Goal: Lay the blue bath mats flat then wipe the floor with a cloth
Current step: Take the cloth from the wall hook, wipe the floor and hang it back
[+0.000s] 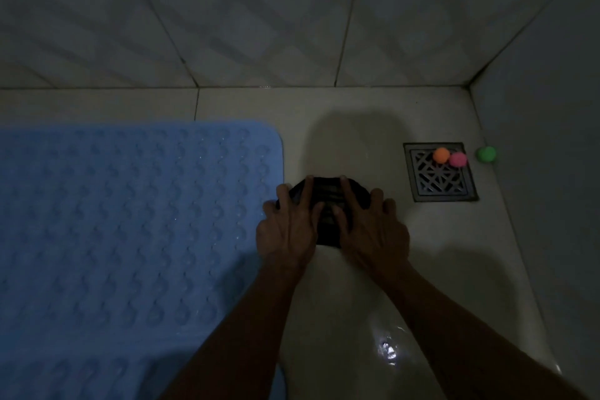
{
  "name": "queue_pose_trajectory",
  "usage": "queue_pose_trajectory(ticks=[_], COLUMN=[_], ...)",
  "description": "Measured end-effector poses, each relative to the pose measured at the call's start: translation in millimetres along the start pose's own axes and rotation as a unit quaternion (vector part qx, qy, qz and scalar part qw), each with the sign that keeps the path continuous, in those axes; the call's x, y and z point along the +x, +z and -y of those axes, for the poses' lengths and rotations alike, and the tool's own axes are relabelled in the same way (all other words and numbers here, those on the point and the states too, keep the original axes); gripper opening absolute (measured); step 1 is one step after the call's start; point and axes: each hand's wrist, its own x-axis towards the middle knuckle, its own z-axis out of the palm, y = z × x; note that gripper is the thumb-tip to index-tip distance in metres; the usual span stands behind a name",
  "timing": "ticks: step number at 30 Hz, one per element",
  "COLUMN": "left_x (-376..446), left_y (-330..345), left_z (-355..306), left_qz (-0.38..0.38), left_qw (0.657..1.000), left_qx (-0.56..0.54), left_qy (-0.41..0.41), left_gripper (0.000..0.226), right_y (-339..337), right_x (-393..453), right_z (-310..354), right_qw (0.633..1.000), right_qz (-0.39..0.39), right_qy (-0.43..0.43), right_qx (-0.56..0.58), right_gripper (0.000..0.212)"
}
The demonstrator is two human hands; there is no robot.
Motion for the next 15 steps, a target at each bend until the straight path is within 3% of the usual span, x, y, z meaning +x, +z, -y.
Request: queue_pose_trajectory(ticks=[5,15], left_x=[-17,-75], left_y=[2,6], left_z=[0,1], left_qz=[-0.026,-0.014], left_qw=[0.998,0.998], left_qx=[0.059,0.062], left_qy=[0.000,-0.028], left_gripper=[0.060,0.059], right_y=[6,17], right_x=[-10,-59], right_z=[-4,-13], right_qw=[1.000,0.999], right_qz=[-0.003,0.015], right_qy=[-0.010,-0.035], right_qx=[0.007,0.035], right_gripper=[0.063,0.062])
